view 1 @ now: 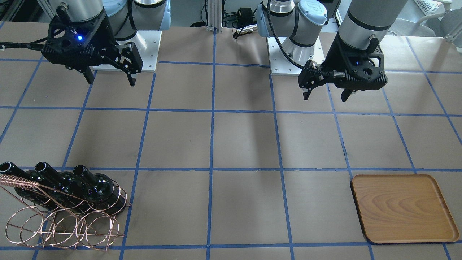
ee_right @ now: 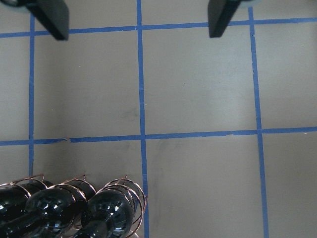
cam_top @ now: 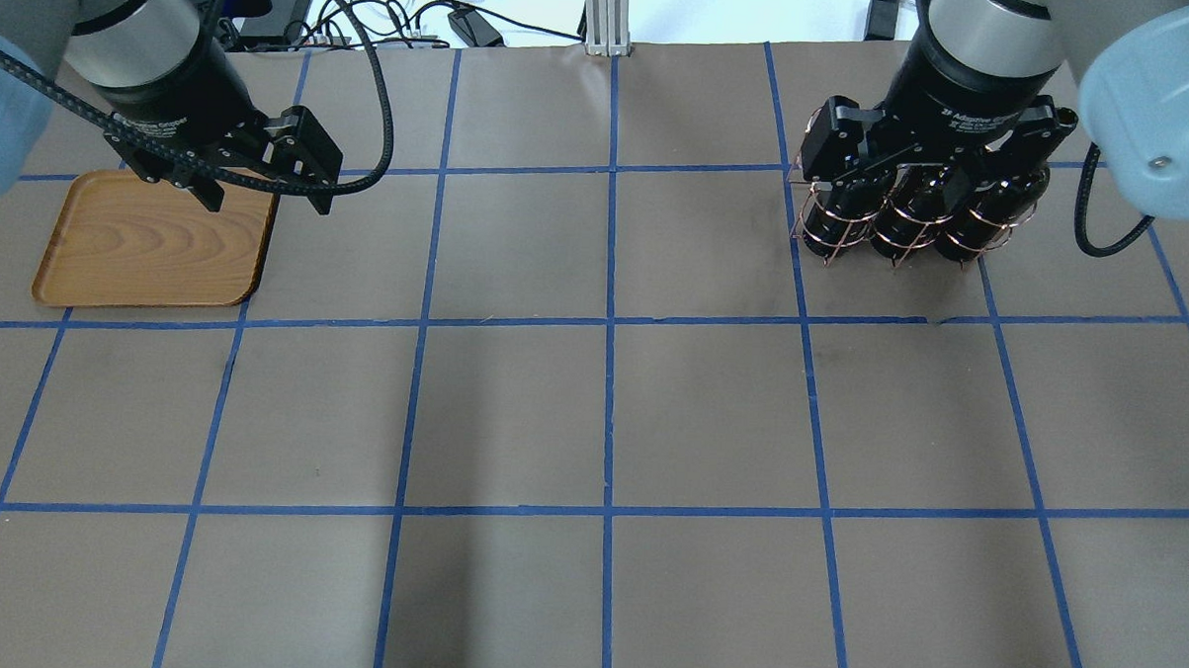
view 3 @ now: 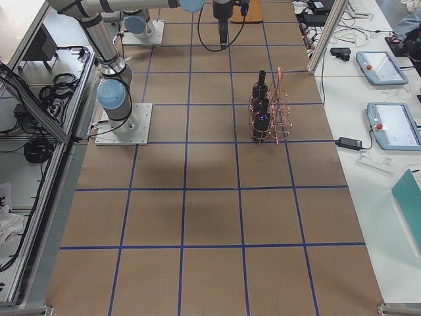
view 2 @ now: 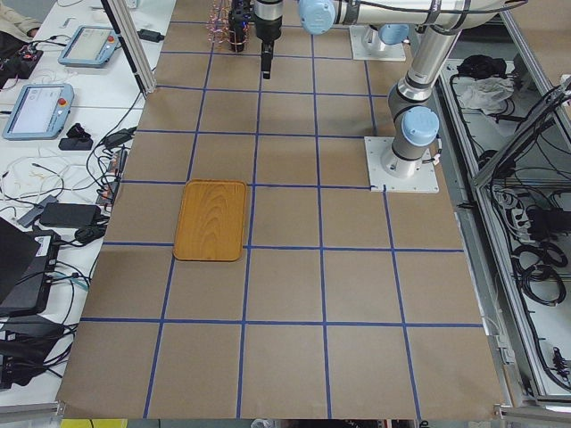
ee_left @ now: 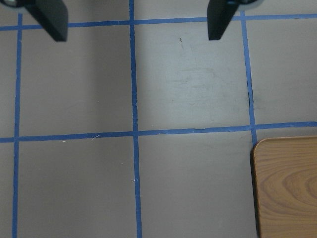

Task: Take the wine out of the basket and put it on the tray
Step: 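Lower the right gripper over the wine bottles in the copper rack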

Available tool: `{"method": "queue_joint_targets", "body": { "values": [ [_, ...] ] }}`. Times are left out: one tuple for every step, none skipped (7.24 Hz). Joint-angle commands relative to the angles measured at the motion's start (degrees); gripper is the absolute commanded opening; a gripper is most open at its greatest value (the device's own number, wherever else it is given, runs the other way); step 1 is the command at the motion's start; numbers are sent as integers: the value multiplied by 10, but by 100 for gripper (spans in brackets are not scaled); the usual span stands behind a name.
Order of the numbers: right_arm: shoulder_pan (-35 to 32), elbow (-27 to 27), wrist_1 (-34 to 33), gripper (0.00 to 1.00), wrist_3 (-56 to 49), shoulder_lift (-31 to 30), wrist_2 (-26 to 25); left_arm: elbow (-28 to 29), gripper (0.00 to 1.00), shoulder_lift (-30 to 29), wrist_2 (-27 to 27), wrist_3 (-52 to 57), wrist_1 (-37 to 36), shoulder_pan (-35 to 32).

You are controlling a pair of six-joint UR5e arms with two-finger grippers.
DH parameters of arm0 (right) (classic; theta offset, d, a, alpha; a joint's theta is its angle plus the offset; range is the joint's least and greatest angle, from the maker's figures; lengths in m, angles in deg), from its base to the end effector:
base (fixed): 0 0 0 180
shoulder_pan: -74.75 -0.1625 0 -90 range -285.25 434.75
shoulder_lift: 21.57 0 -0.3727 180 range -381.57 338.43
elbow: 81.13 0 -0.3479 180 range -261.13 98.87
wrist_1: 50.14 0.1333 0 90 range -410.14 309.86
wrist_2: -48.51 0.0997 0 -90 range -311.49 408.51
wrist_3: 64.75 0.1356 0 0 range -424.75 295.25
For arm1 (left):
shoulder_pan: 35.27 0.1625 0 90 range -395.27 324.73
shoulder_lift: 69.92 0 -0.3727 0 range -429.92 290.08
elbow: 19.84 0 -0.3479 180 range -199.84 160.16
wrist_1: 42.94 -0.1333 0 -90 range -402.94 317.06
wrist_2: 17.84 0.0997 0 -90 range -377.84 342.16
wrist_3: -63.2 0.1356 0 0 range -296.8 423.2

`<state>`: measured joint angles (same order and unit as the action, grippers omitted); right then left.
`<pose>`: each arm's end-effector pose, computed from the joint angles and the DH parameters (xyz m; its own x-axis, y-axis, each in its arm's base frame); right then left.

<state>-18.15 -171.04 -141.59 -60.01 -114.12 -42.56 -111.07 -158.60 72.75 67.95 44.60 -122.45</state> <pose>0.1529 -0.4329 0.4227 -0.9994 0.0332 0.0127 0.0322 0.9968 -0.0726 -0.1099 -0.4509 0.4046 -0.9994 0.0331 -0.0139 0.0337 0.9985 -0.0435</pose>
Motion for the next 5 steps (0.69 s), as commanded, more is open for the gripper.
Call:
{"method": "queue_joint_targets", "body": {
  "values": [
    [0,1,-2,100,-1,0,-1,0,100,0,0,0,0,0],
    [2,2,-8,100,-7,2,0,0,100,0,1,0,0,0],
    [12,10,-13,100,-22,18,-1,0,100,0,1,0,0,0],
    [48,29,-15,100,-38,36,0,0,100,0,1,0,0,0],
    [92,52,-16,100,-80,68,6,0,100,0,1,0,0,0]
  ]
}}
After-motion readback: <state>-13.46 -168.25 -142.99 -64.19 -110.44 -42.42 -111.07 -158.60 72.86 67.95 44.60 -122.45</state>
